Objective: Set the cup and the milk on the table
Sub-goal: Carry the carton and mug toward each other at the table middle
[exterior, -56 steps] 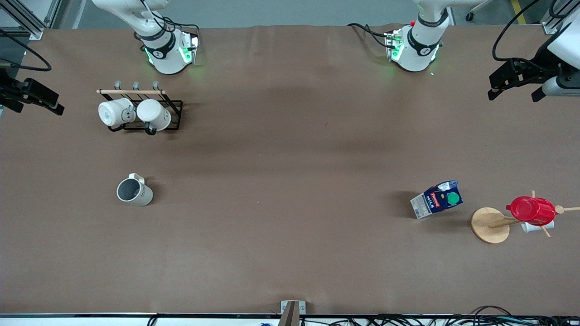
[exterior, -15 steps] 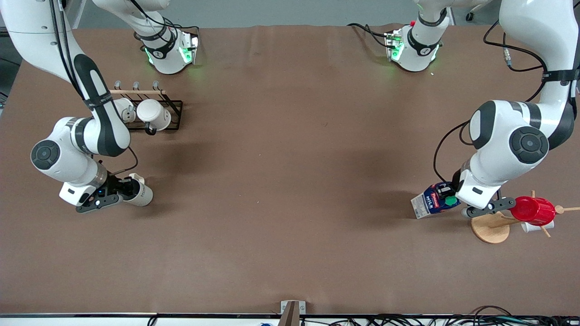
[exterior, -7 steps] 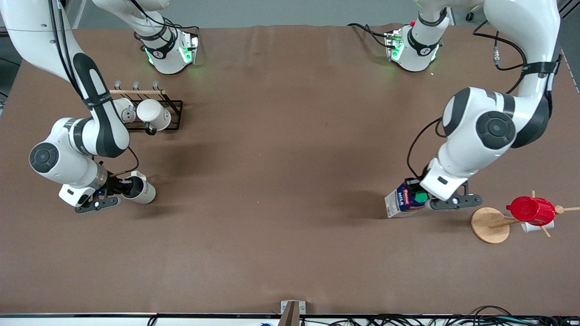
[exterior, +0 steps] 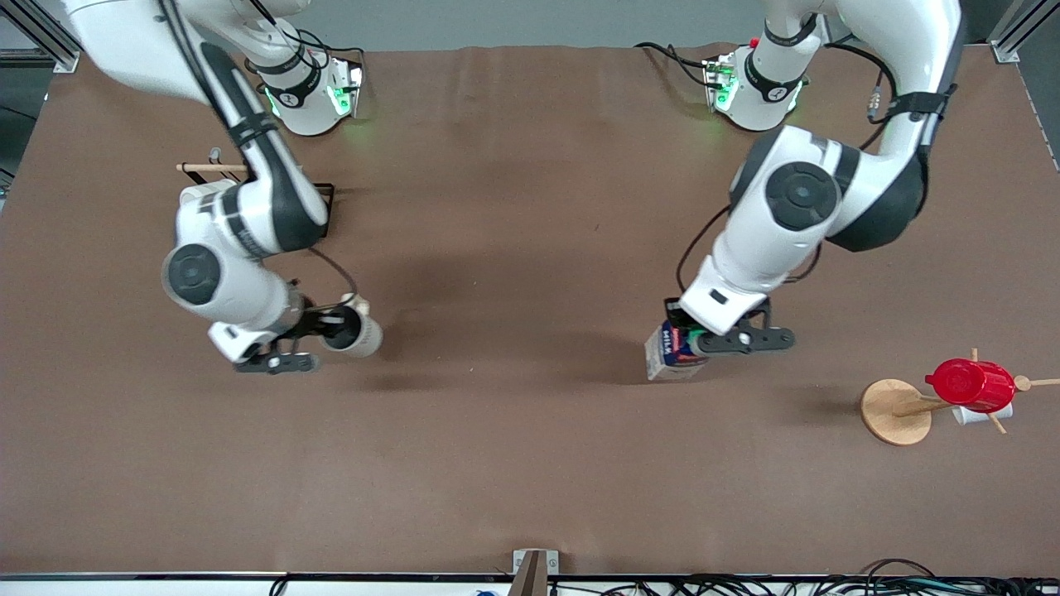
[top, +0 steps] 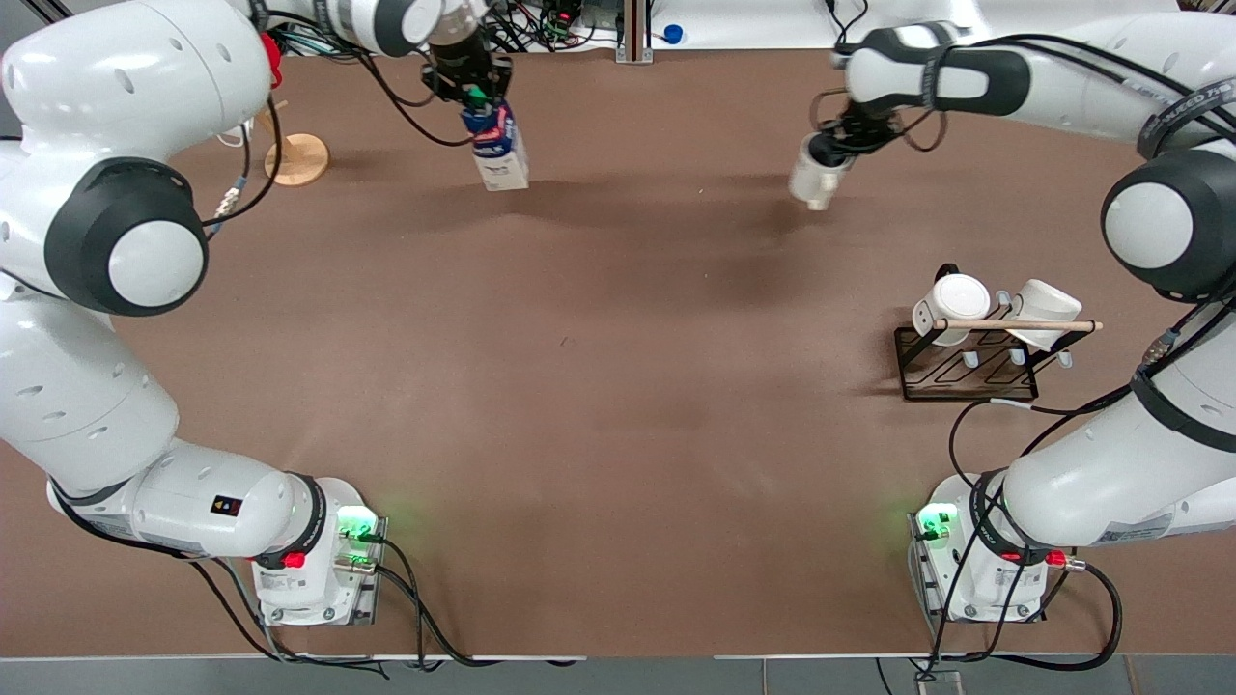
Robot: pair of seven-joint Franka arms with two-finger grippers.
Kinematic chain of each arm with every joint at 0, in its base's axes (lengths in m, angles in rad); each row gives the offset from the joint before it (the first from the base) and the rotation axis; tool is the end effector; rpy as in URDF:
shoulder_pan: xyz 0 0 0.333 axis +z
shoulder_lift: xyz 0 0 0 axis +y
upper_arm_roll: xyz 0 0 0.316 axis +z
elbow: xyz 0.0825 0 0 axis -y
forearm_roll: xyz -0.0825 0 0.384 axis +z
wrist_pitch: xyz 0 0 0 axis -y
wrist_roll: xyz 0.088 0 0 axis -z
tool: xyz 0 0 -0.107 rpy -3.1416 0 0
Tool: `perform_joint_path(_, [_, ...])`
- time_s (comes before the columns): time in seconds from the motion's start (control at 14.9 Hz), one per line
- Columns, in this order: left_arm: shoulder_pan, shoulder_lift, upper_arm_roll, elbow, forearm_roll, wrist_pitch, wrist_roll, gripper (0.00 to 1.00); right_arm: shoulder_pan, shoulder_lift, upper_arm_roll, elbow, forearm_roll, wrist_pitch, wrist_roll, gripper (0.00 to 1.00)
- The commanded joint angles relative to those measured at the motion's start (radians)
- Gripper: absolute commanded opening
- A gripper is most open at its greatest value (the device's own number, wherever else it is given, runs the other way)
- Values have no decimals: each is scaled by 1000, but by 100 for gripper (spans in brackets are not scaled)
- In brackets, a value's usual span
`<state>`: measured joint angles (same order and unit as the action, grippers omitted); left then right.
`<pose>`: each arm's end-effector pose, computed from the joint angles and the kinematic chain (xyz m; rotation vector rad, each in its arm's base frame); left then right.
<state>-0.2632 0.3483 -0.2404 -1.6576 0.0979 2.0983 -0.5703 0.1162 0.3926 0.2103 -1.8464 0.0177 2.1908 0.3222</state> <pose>0.5927 -0.3023 0.4221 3.0905 0.0616 0.1423 0.6016 0.1956 0.3142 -3.0629 0.0310 0.1043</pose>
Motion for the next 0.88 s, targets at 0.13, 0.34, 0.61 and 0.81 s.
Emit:
perform_joint_path(0.13, [-106,73,3,108,23,-21,-130,23,51,89,106,47,-16,133,233,0])
perform_joint_path(0.34, [-174,141,4,157,22,-21,-203,23,131,143,104,71,-73,176,378,0])
perform_joint_path(0.61, [-223,215,4,225,20,-21,-230,23,175,195,106,105,-218,165,555,0])
perform_joint_path(0.81, [-260,261,4,274,19,-21,-319,23,200,218,106,105,-222,176,574,0])
